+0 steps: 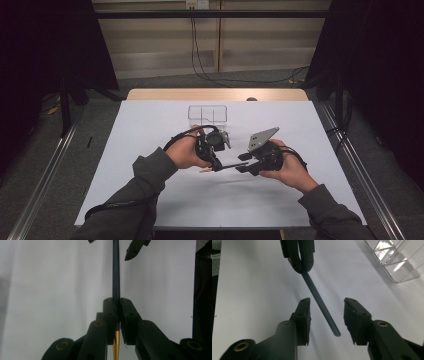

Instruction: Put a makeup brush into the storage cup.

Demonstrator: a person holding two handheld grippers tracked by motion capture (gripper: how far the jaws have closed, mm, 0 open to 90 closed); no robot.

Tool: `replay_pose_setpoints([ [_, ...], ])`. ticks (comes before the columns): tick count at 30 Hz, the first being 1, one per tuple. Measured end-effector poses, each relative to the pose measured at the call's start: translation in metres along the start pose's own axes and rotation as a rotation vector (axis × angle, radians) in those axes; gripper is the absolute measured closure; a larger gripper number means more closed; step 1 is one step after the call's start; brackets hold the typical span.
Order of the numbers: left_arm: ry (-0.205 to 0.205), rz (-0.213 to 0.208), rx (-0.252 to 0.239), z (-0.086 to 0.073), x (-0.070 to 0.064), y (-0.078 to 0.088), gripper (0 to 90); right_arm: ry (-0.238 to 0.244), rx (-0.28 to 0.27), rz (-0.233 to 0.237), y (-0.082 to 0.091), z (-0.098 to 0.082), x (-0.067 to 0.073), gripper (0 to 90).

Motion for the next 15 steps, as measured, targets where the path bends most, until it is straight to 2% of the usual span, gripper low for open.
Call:
replay_pose_setpoints([
  [4, -0.006, -0.008, -0.018, 0.0007, 0.001, 0.0028, 83.4, 0.014, 0.007, 0.008, -0.0005, 0.0013, 0.0015, 65.6],
  [8, -0.011, -0.019, -0.016, 0.0009, 0.0016, 0.0052, 83.4, 0.017, 0.013, 0.002, -0.0006, 0.0007, 0.002, 71.4],
  [11, -0.008, -0.019, -0.031, 0.002, 0.0019, 0.0058, 83.4, 0.044, 0.022, -0.009, -0.001, -0.0008, 0.0015, 74.2],
  [14, 0.001, -0.026, -0.041, 0.002, 0.002, 0.006, 83.3, 0.049, 0.025, 0.002, -0.0015, -0.0026, 0.0025, 76.0],
  [15, -0.008, -0.026, -0.033, 0.002, 0.0032, 0.0065, 83.2, 0.053, 0.025, 0.0, -0.0018, -0.003, 0.0022, 76.2],
])
Point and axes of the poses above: each handheld gripper's, and its own axes: y roughly backward along the jaws, z roughly out of its top, x roughly to its left, the point moved 5 cm from there along -y, roughly forward along the jaws, and after that the axes turned 1 degree about z, right-handed, at the moved point
